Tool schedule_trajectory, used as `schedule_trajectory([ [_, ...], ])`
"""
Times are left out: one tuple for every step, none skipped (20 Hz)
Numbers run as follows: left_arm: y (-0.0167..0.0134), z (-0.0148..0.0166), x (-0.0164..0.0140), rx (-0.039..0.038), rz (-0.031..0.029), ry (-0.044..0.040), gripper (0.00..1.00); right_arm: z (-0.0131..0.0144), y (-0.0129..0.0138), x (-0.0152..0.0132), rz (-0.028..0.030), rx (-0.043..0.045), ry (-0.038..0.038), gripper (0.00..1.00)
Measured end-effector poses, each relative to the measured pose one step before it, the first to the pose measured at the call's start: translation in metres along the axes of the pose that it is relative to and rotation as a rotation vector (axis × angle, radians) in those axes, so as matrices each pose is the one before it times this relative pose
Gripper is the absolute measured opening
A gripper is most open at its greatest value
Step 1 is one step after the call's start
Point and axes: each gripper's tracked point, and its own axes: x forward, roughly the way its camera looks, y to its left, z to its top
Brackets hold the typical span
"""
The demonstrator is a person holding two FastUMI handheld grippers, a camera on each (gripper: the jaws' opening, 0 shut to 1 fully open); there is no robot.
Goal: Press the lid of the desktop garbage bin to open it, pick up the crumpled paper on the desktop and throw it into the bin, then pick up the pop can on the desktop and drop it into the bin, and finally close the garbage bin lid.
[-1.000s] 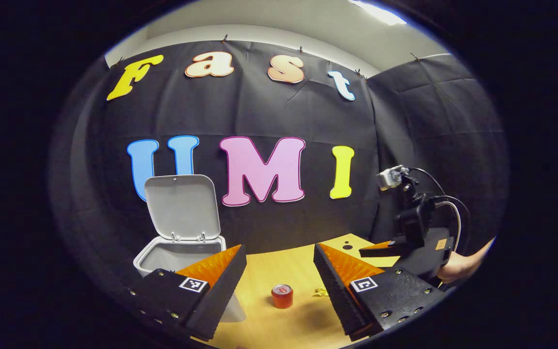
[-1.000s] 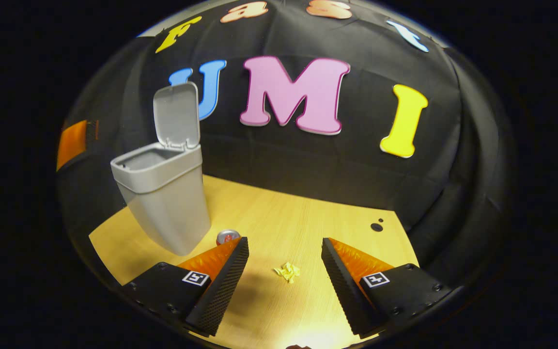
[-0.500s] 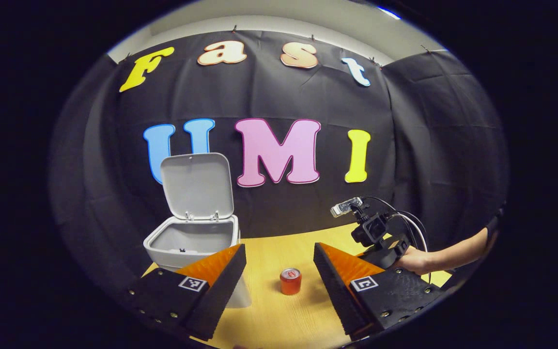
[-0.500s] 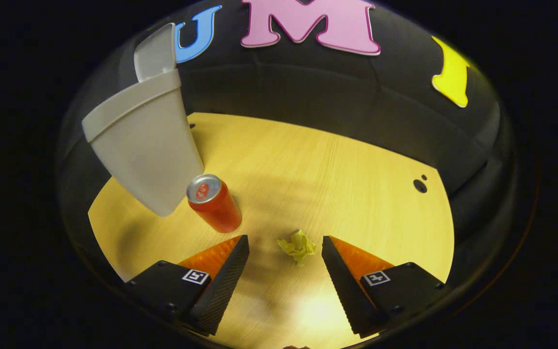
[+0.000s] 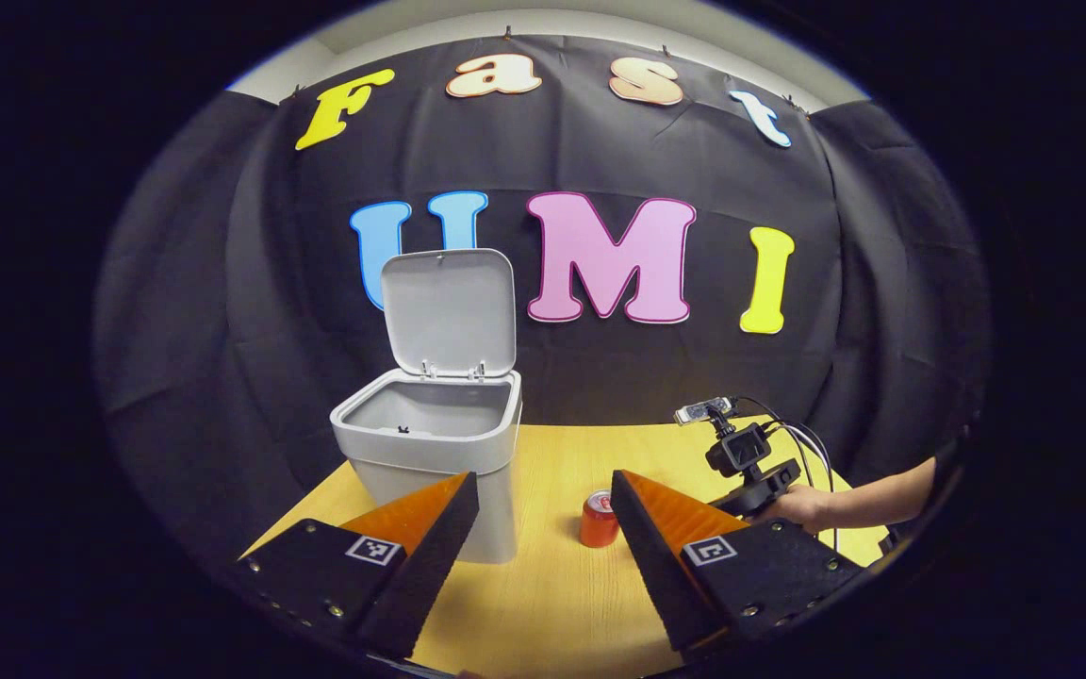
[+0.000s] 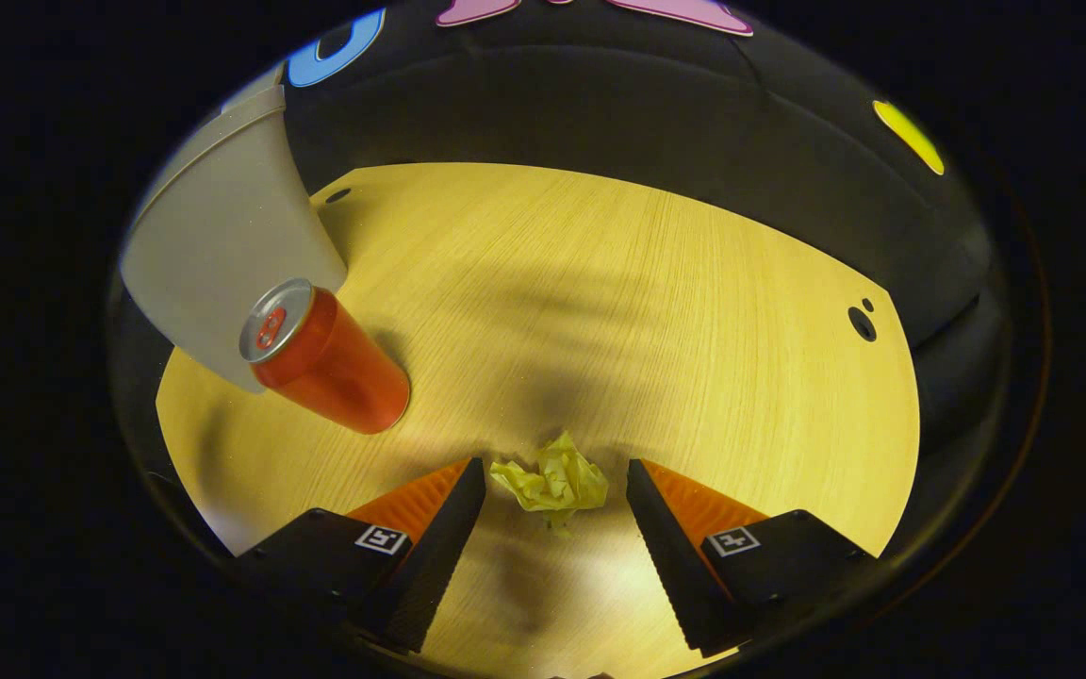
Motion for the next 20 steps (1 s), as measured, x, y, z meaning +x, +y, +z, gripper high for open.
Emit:
schedule_trajectory([
  [-0.00437,-0.00228,-0.00042,0.00161,-0.00350,0.00748,0.93,-0.00381,0.00022,0.00236,0.00520,-0.00940,0.01422,0.99],
  [-0.00532,-0.00171,0.00030,0.00344,-0.01331,0.00355,0.93,-0.00357,0.00100,0.00297,0.00356,-0.01244,0.01091,0.98],
  [-0.00561,-0.00103,0.00187,0.00910,-0.01650,0.00802,0.93,-0.00177,-0.00038,0.00152,-0.00458,-0.01199,0.00866,0.98],
  [-0.00250,-0.00156,0.00156,0.01529,-0.01032,0.00787,0.93,-0.00084,0.00073,0.00183,0.00051,-0.00688,0.00191,0.95],
  [-0.00127,0.00326,0.00096,0.01390,-0.00837,-0.00514,0.93,-0.00074,0.00113,0.00130,0.00186,-0.00221,0.00269,0.94],
  [-0.00057,0.00118,0.00111,0.00724,-0.00919,-0.00622,0.93,-0.00143,0.00085,0.00120,0.00154,0.00256,0.00509,0.94],
  [-0.00103,0.00198,0.00222,0.00166,-0.00911,-0.00137,0.93,-0.00038,-0.00006,0.00259,-0.00195,0.00004,0.00395,0.93],
  [-0.00034,0.00123,0.00201,-0.00095,-0.00816,0.00065,0.93,0.00068,-0.00063,0.00013,0.01715,0.00557,0.00291,0.87],
  [-0.00017,0.00058,0.00175,-0.00029,-0.00709,0.00230,0.93,-0.00059,-0.00240,-0.00387,0.00292,0.01616,0.00360,0.84],
  [0.00056,-0.00156,0.00193,0.00111,-0.00509,0.00186,0.93,0.00180,-0.00196,-0.00048,-0.00211,0.01278,-0.00895,0.79],
  [0.00095,-0.00083,0.00021,0.00105,-0.00380,0.00165,0.93,-0.00050,0.00064,0.00407,-0.00387,0.00299,0.00125,0.77],
  [0.00111,-0.00265,0.00139,-0.00237,-0.00600,0.00360,0.93,-0.00080,0.00009,0.00089,0.00355,0.00097,-0.00349,0.71],
  [0.00086,-0.00243,0.00121,-0.00646,-0.00960,0.00618,0.93,-0.00093,-0.00098,-0.00067,0.00207,0.00153,0.00488,0.67],
  [-0.00001,-0.00434,0.00060,-0.00976,-0.00987,0.00539,0.93,0.00038,-0.00049,-0.00121,0.00874,0.01216,0.00442,0.58],
  [0.00182,-0.00227,0.00029,-0.01669,-0.00111,0.00319,0.93,-0.00074,-0.00052,0.00107,0.00195,0.01461,0.00564,0.67],
  [0.00356,-0.00497,0.00046,-0.01995,0.00634,0.00692,0.93,-0.00028,-0.00169,0.00098,0.00178,0.01337,0.00171,0.52],
  [0.00358,-0.00282,-0.00020,-0.01726,0.00599,0.00536,0.93,-0.00063,-0.00007,-0.00142,-0.00502,0.00848,0.00443,0.46],
  [0.00329,-0.00275,-0.00037,-0.00891,0.00927,0.00410,0.93,-0.00138,-0.00309,-0.00023,-0.01617,-0.00636,0.00570,0.46],
  [0.00487,-0.00057,0.00026,-0.00062,0.01107,0.00190,0.93,-0.00162,-0.00271,-0.00108,-0.01778,-0.01508,-0.00148,0.45],
  [0.00362,-0.00220,-0.00016,0.00372,0.00761,0.00068,0.94,0.00126,-0.00070,-0.00396,-0.00748,-0.01309,-0.00672,0.45],
])
